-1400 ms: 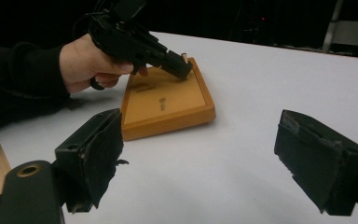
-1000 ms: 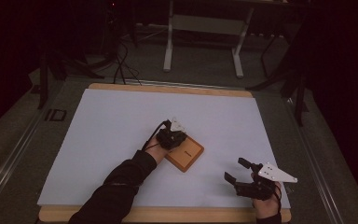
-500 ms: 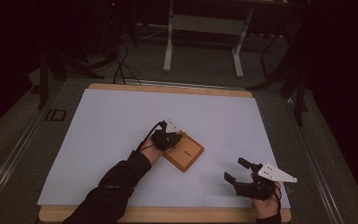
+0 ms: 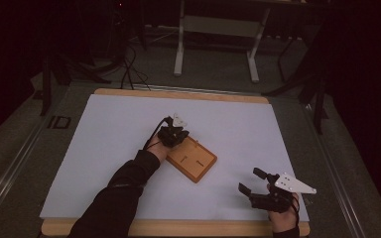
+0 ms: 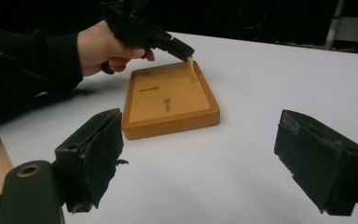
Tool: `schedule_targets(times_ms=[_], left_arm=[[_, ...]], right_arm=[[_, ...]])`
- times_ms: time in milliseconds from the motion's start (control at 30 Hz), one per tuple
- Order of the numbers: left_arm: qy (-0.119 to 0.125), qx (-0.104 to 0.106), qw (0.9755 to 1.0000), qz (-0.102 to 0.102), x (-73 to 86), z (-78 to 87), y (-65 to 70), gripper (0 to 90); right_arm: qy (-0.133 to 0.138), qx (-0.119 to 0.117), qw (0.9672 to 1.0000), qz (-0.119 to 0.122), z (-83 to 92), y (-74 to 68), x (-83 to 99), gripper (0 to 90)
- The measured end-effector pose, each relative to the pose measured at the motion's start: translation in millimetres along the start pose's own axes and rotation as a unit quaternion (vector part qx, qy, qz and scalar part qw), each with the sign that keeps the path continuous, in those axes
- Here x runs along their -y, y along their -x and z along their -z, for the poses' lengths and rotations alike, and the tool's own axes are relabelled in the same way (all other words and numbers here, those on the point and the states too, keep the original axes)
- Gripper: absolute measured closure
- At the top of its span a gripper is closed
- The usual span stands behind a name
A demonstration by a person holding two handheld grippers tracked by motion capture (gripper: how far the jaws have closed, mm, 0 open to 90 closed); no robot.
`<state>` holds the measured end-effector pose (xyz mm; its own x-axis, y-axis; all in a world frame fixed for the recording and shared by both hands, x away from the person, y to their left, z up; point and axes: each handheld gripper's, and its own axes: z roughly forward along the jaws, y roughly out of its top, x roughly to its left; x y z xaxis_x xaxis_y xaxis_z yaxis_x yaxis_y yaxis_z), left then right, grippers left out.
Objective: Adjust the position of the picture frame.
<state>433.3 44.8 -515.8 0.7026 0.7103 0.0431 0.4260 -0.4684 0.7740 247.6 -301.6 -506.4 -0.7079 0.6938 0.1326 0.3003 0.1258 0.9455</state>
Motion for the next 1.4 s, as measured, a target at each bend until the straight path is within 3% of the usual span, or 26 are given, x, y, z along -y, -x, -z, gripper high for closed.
schedule_targets(times_ms=[100,333,633,833,1033,1133,1300,1400], left_arm=[[-0.002,-0.001,1.0,-0.003,-3.7,-5.0,-1.9,89.9],[-0.035,-0.009,0.9993,-0.01,-16.8,-25.2,-4.0,90.0],[-0.068,-0.013,0.9973,-0.024,-21.5,-36.0,-4.8,90.0],[-0.078,-0.012,0.9965,-0.026,-19.4,-36.4,-8.8,90.0],[-0.087,0.002,0.9957,-0.033,-20.1,-35.2,-13.4,90.0],[-0.097,-0.005,0.9937,-0.056,-19.4,-31.6,-11.6,90.0],[-0.094,-0.006,0.9942,-0.051,-9.5,-20.7,-13.7,90.0],[-0.092,0.005,0.9948,-0.043,-3.5,-14.3,-17.3,90.0]], right_arm=[[0.001,-0.001,1.0,0.001,-0.2,-0.1,0.2,15.2],[0.0,-0.002,1.0,-0.003,-0.2,0.9,0.4,15.3],[0.002,-0.004,1.0,-0.003,-0.1,1.7,0.6,15.2],[0.002,-0.004,1.0,-0.004,-0.6,1.8,0.8,15.3],[0.0,-0.004,1.0,-0.006,-1.3,1.4,0.8,15.2],[0.0,-0.004,1.0,-0.003,-0.8,1.0,0.6,15.2],[0.003,-0.001,1.0,-0.004,0.2,2.0,0.4,15.2],[0.001,-0.002,1.0,-0.002,-0.6,0.6,0.1,15.2]])
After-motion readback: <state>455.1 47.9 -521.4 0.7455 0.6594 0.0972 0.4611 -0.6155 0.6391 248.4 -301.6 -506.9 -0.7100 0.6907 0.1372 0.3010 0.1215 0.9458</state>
